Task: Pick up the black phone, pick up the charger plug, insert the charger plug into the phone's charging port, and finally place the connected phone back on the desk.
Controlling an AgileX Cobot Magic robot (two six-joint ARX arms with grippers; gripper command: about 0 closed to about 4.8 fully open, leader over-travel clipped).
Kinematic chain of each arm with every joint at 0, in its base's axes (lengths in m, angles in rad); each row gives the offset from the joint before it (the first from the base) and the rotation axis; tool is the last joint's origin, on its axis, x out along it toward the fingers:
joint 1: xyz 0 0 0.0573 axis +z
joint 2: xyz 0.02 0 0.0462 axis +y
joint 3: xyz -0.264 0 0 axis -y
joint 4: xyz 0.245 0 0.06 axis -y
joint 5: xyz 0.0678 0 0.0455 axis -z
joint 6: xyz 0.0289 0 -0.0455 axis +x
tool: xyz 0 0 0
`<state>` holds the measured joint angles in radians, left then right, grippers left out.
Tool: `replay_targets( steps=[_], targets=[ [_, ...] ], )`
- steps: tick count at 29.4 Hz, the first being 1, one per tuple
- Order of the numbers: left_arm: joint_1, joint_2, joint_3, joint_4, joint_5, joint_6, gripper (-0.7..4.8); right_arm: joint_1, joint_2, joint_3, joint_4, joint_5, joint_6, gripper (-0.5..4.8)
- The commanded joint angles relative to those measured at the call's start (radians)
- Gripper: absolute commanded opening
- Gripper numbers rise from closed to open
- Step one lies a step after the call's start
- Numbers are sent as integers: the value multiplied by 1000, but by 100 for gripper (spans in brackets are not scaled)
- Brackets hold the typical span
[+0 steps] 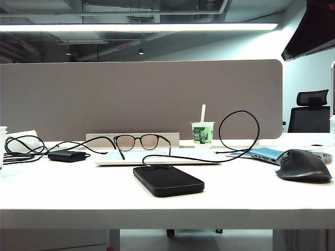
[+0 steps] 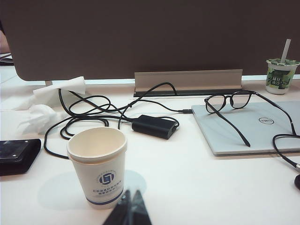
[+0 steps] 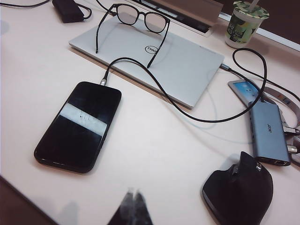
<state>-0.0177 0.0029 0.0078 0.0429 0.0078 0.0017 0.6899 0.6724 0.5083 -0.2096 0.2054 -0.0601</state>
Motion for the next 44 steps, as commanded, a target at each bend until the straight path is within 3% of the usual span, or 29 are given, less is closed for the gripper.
replay_targets(
  steps=[1,36,44],
  targets=[
    [2,1,0,16,4,-14,-7,1,-2,5,11,-2,4,-5],
    [2,1,0,-5,4,-13,-6,0,-23,-3,11,3,3,-5],
    [2,1,0,-5,4,-13,-6,-140,-204,-133,59,-43,3,-4]
  ],
)
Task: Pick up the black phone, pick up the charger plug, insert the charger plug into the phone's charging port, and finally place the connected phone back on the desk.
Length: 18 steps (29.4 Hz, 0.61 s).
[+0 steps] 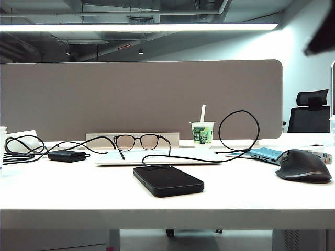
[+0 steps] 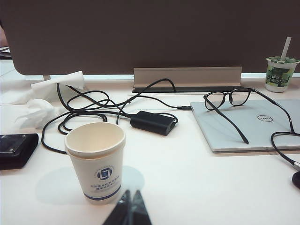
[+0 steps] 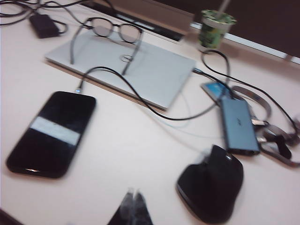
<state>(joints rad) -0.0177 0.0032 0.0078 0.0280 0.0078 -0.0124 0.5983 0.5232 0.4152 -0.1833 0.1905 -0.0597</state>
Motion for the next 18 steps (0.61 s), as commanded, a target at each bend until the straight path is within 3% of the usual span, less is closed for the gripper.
replay_targets(
  steps=[1,8,12,18],
  targets=[
    [2,0,0,10,4,1,-6,-81,-80,-61,37,-42,3,-4],
    [2,0,0,11,5,1,-6,-327,-218,-162,43,-145,3,-5],
    [2,0,0,10,4,1,-6,-444,-335,-229,95,-153,3,-5],
    [2,0,0,11,5,1,-6,-522,-493,-301,139,-152,3,-5]
  ],
)
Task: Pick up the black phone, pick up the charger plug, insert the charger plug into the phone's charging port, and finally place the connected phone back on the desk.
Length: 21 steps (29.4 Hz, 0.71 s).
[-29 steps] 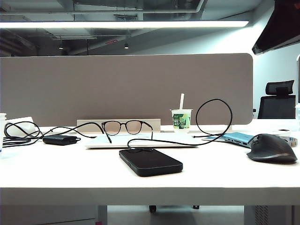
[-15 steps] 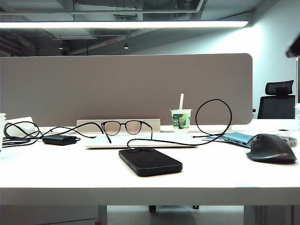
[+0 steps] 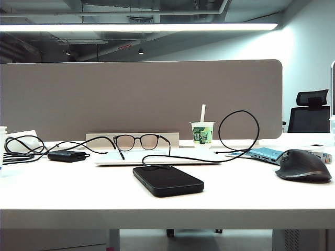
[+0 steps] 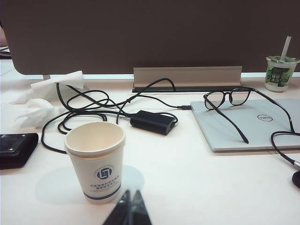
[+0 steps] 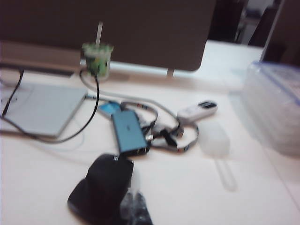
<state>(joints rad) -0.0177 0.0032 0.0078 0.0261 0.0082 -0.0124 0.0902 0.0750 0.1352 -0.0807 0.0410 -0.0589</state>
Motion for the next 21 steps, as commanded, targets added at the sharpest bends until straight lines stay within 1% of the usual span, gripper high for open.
replay_targets(
  steps=[1,5,10,19,21],
  targets=[
    [2,0,0,12,4,1,-6,-18,-61,-28,36,-3,2,-5],
    [2,0,0,12,4,1,-6,-18,-72,-58,72,-3,3,-5],
    [2,0,0,12,4,1,-6,-18,-72,-123,170,-2,3,-5],
    [2,0,0,13,4,1,-6,-19,-72,-130,153,13,8,-5],
    [2,0,0,12,4,1,-6,-19,-72,-130,153,13,44,-5]
  ],
)
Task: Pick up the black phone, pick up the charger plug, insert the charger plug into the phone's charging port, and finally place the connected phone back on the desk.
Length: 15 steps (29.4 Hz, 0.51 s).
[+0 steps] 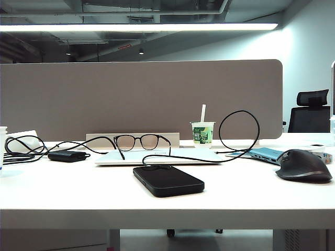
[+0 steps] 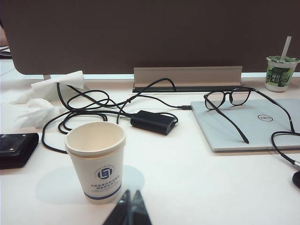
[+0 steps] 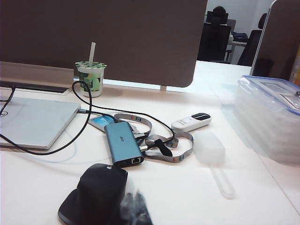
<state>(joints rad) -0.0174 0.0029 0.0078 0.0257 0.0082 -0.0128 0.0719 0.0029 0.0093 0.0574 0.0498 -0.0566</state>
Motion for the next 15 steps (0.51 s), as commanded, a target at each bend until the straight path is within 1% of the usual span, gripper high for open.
replay_targets(
  steps=[1,2,15],
  targets=[
    [1,1,0,13,4,1,-6,0,0,-4,14,4,62,-5],
    [1,1,0,13,4,1,-6,0,0,-4,14,4,76,-5],
    [1,1,0,13,4,1,-6,0,0,-4,14,3,76,-5]
  ],
)
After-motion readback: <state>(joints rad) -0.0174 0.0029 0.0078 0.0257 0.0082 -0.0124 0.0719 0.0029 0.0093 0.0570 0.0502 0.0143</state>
